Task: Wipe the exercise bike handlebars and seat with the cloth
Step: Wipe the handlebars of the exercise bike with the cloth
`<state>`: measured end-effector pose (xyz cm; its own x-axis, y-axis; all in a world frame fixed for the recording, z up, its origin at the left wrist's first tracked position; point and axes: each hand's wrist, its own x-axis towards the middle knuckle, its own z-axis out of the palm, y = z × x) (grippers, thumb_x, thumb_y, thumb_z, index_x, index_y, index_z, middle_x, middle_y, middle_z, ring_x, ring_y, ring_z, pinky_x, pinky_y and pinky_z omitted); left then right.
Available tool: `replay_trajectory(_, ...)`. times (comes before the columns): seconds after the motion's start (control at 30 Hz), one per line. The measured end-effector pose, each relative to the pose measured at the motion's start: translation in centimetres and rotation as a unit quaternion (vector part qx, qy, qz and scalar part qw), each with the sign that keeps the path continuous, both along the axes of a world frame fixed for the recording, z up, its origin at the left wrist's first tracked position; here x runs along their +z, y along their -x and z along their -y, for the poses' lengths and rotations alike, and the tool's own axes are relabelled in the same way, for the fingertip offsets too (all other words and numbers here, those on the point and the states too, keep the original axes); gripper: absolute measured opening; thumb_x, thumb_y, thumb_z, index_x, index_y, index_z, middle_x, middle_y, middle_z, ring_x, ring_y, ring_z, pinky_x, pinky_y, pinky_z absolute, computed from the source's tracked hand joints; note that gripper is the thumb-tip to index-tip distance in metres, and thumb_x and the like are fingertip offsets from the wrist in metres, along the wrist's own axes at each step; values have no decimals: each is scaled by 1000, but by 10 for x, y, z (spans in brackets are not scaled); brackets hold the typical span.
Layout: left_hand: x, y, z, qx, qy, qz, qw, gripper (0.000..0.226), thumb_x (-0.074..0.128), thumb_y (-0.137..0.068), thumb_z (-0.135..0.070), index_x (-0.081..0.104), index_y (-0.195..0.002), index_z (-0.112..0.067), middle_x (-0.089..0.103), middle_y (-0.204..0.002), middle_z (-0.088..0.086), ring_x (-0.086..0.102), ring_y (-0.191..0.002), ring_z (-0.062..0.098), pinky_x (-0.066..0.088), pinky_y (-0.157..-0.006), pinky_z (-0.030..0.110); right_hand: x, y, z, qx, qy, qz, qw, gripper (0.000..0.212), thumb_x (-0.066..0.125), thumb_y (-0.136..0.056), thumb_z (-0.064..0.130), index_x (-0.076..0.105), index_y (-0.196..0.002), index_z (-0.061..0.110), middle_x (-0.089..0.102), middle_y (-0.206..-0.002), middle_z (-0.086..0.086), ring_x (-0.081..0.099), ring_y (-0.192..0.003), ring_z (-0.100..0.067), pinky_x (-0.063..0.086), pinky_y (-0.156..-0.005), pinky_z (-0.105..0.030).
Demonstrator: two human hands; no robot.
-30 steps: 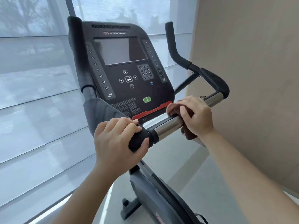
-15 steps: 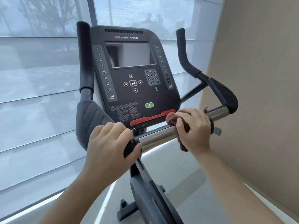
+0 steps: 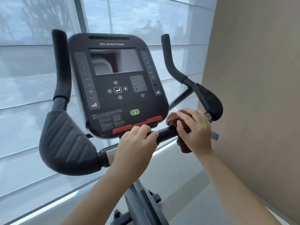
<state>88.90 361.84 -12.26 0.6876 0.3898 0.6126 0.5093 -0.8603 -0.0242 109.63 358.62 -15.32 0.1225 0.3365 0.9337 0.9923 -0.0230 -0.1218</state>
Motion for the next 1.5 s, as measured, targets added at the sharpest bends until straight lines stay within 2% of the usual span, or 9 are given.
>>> replay_trajectory(0.17, 0, -38, -3, -23, 14, -10, 1000, 21, 77, -68, -9, 66, -87, -5, 64, -81, 9, 57, -64, 29, 48, -52, 36, 13, -51, 11, -9, 31, -67, 997, 28, 50, -86, 23, 71, -97, 8, 68, -99, -12, 59, -93, -31, 49, -82, -49)
replay_trajectory(0.33, -2, -66, -1, -29, 50, 30, 998, 15, 76, -66, -1, 63, -74, -3, 60, -72, 10, 54, -58, 29, 47, -47, 37, -2, 0, -4, 33, -8, -38, 999, 23, 52, -86, 25, 71, -94, 15, 68, -97, -5, 59, -91, -22, 42, -87, -34)
replay_trajectory(0.57, -4, -67, 3, -16, 63, 50, 997, 20, 79, -64, -2, 67, -80, -1, 62, -72, 9, 55, -57, 29, 48, -44, 39, 6, -55, 8, 2, -28, -82, 996, 21, 54, -83, 19, 72, -90, 10, 69, -93, -8, 60, -88, -28, 49, -79, -46)
replay_trajectory(0.73, -4, -68, 4, -26, 57, 60, 996, 19, 79, -63, -2, 68, -78, -2, 63, -69, 6, 57, -58, 25, 50, -46, 37, -13, -17, -10, 66, -72, -43, 994, 23, 50, -88, 26, 70, -94, 15, 69, -96, -6, 56, -95, -17, 43, -92, -33)
replay_trajectory(0.9, -3, -67, 6, -16, 78, 73, 994, 23, 78, -64, -1, 70, -86, -4, 66, -74, 7, 59, -60, 29, 51, -48, 38, 6, -68, 5, 16, -20, -32, 999, 24, 52, -84, 21, 72, -91, 9, 70, -93, -9, 61, -86, -27, 51, -77, -43)
replay_trajectory(1.03, 0, -67, 7, -6, 102, 75, 992, 23, 80, -62, -1, 71, -82, -5, 65, -71, 6, 58, -58, 27, 51, -46, 37, 20, -35, 4, 4, 92, -34, 995, 29, 46, -85, 31, 70, -85, 15, 68, -87, -4, 58, -79, -23, 48, -75, -36)
replay_trajectory(1.23, 1, -65, 5, -12, 116, 86, 989, 26, 78, -67, -4, 72, -91, -9, 68, -78, 4, 62, -65, 26, 52, -53, 37, 72, -42, -10, 91, 504, -39, 858, 32, 41, -86, 55, 50, -109, 35, 58, -106, 5, 54, -93, -18, 43, -84, -36)
replay_trajectory(1.33, 1, -65, 4, -11, 129, 84, 988, 25, 75, -72, -8, 71, -96, -12, 68, -84, 2, 61, -70, 24, 52, -58, 36, 74, -58, 1, 196, 502, -71, 839, 32, 50, -86, 48, 41, -116, 38, 48, -117, 10, 52, -100, -10, 40, -83, -22)
replay_trajectory(1.5, 1, -66, 3, -15, 130, 87, 987, 22, 78, -67, -6, 72, -88, -11, 67, -76, 2, 60, -61, 25, 51, -49, 37, 57, -61, -3, 197, 357, 76, 910, 26, 50, -87, 40, 64, -103, 26, 58, -108, 5, 51, -103, -12, 28, -98, -35)
